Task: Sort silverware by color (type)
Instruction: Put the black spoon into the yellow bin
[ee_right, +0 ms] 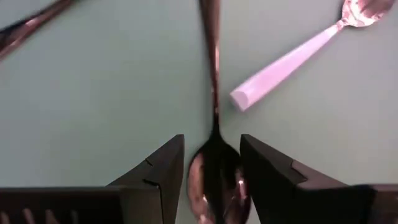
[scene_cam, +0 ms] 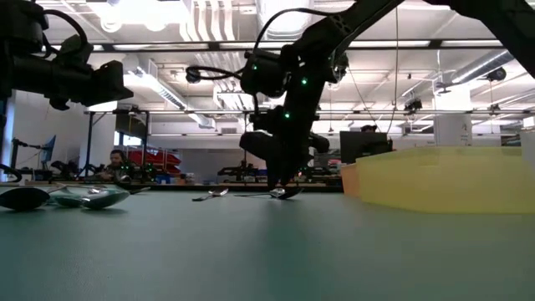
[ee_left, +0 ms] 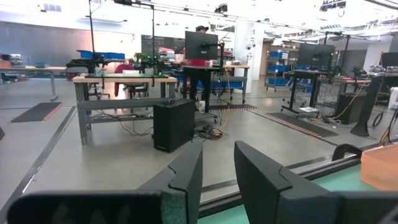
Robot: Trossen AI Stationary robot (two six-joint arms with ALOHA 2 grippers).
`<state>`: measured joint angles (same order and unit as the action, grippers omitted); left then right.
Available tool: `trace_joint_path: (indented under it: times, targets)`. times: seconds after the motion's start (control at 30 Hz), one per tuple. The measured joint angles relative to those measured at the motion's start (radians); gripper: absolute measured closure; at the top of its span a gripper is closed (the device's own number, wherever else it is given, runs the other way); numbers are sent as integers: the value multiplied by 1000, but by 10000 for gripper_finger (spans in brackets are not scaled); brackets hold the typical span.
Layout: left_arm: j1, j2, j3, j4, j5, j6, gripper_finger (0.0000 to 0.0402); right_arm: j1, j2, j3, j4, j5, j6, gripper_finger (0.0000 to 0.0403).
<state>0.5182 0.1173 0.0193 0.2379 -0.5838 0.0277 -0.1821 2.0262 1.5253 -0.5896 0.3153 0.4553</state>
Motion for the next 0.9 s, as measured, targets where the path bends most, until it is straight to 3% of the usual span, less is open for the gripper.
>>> trace_joint_path:
  times: [0.3, 0.6, 0.9]
  targets:
    - [0, 0, 0, -1, 0, 0, 325, -48, 21, -2, -4, -2, -13, 255]
    - [0, 1, 0, 0, 0, 0, 325, -91, 57, 1, 4, -116, -13, 255]
    - [0, 1, 0, 0, 0, 0, 325, -83, 54, 4, -73, -129, -20, 255]
